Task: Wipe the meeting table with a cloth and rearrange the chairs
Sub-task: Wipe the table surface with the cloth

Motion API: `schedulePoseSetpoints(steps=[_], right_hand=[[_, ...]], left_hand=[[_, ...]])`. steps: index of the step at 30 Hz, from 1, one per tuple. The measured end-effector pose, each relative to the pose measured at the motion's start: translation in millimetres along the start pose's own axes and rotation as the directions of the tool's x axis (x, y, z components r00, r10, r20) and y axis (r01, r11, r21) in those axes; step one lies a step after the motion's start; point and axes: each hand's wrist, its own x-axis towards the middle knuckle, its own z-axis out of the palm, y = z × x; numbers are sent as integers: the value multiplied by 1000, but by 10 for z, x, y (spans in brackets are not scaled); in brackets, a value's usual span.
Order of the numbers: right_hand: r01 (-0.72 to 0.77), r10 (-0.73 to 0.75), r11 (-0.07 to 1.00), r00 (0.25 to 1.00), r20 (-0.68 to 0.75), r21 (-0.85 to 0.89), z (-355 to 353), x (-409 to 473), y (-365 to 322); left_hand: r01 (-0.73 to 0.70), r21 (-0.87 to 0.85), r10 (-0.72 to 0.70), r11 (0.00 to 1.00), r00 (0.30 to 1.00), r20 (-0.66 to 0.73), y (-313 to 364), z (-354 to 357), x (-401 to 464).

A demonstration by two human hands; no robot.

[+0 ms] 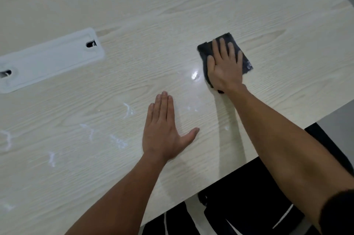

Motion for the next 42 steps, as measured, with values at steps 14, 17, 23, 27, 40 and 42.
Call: schedulePoseSetpoints(steps=[14, 17, 23, 27, 40, 42], right_hand=[[118, -118, 992, 993, 1, -40, 60, 143, -308], [281, -280, 959, 960, 23, -44, 204, -12, -777], [496, -490, 859, 868, 81, -125, 16, -426, 283], [-7, 7, 1000, 1000, -17, 2, 16, 97, -106], [-216, 216, 976, 976, 0, 40, -115, -169, 489], [-222, 222, 974, 975, 10, 39, -38, -170, 79]], left_hand=[[-5, 25, 4, 1000, 1000, 18, -6, -19, 27], [1, 47, -2, 999, 1000, 27, -15, -20, 22], [-5, 14, 5, 1000, 1000, 11, -5, -22, -8], [5, 23, -6, 1000, 1000, 25, -8, -22, 12], [6, 8, -6, 1000, 1000, 6, -30, -13, 3], [10, 16, -11, 1000, 1000, 17, -32, -22, 7]])
